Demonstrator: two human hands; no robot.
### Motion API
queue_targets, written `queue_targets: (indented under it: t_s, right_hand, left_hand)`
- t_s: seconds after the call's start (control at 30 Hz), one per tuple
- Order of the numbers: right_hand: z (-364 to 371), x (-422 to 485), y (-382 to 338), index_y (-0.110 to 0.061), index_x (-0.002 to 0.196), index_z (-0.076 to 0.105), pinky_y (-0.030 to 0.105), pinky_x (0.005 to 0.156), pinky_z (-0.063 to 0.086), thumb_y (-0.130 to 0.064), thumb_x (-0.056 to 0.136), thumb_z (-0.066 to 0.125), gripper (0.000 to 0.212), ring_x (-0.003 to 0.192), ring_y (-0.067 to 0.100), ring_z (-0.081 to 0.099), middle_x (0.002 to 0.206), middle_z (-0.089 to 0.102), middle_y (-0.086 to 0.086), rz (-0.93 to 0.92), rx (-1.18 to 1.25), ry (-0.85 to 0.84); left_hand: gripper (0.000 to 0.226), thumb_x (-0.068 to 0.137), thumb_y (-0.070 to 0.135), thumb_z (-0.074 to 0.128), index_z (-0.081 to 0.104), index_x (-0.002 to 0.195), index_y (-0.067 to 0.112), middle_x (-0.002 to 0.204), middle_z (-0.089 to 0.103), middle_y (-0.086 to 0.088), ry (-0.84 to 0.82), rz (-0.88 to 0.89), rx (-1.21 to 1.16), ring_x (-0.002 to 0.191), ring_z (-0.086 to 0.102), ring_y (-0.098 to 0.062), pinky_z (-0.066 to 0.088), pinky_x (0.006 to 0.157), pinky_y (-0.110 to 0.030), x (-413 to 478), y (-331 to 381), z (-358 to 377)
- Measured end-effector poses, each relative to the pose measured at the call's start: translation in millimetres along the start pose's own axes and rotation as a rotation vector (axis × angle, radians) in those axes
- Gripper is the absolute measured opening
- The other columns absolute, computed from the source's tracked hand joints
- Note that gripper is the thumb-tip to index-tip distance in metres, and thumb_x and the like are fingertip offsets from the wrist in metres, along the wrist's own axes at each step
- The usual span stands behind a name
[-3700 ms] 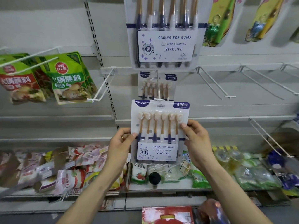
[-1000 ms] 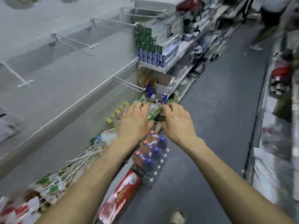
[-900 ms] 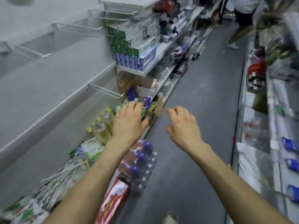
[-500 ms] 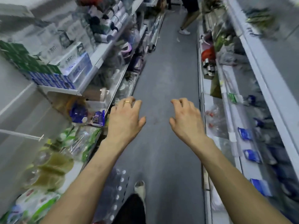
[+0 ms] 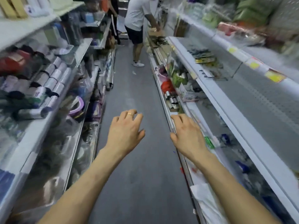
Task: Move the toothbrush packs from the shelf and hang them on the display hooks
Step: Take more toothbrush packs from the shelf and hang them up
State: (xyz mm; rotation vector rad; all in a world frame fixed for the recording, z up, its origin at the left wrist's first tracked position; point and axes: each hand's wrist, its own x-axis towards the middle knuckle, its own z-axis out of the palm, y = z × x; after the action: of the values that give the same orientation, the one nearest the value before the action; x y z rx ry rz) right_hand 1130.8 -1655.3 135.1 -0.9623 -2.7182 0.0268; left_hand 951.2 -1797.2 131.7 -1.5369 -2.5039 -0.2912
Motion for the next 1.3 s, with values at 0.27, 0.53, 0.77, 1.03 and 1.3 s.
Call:
queue_targets:
  t_s: [0.27,0.53,0.77,1.03,1.3]
  right_hand:
    - [48.9,177.1,52.1,-0.018,0.141,0.049,0.048,0.09,0.051,-0.03,0.089,0.07,0.057,0.115,0.032,0.057,0.131,0.055,0.006,0.102,-0.031,0.023]
    - [115.7,367.3,103.0,-0.018,0.138,0.049,0.045,0.088,0.051,-0.03,0.09,0.072,0.054,0.11,0.032,0.06,0.127,0.055,0.006,0.104,0.018,-0.027]
    - [162.1,517.0,152.4,-0.018,0.135,0.051,0.046,0.09,0.053,-0.024,0.088,0.07,0.051,0.112,0.031,0.058,0.129,0.056,0.006,0.218,0.081,-0.04]
    - [206.1,619.0,223.3,-0.022,0.142,0.049,0.046,0.095,0.052,-0.029,0.092,0.071,0.055,0.12,0.03,0.056,0.134,0.051,0.003,0.593,0.119,0.007]
    - [206.0,631.7,306.3,-0.018,0.145,0.049,0.045,0.099,0.049,-0.028,0.097,0.068,0.053,0.126,0.032,0.053,0.139,0.051,0.007,1.036,0.176,0.062]
  left_hand:
    - [0.052,0.082,0.043,0.075,0.064,0.128,0.019,0.137,0.062,-0.008,0.008,0.144,-0.008,0.122,0.06,-0.033,0.051,0.086,-0.045,208.0,-22.9,58.8]
    - [0.05,0.084,0.046,0.073,0.065,0.126,0.02,0.138,0.062,-0.006,-0.009,0.159,0.066,0.123,0.061,-0.031,0.053,0.085,-0.044,400.9,-81.6,112.1]
    - [0.051,0.082,0.046,0.075,0.065,0.125,0.021,0.138,0.062,-0.005,-0.089,0.197,0.019,0.121,0.062,-0.031,0.053,0.084,-0.045,563.8,-113.7,170.6]
    - [0.054,0.082,0.044,0.079,0.065,0.128,0.02,0.135,0.063,-0.006,-0.148,0.49,-0.083,0.117,0.064,-0.034,0.057,0.08,-0.048,770.2,-106.1,244.2]
    - [0.052,0.088,0.051,0.069,0.061,0.129,0.022,0.134,0.06,-0.003,-0.167,0.835,-0.197,0.115,0.061,-0.034,0.056,0.082,-0.046,916.5,-9.9,301.0]
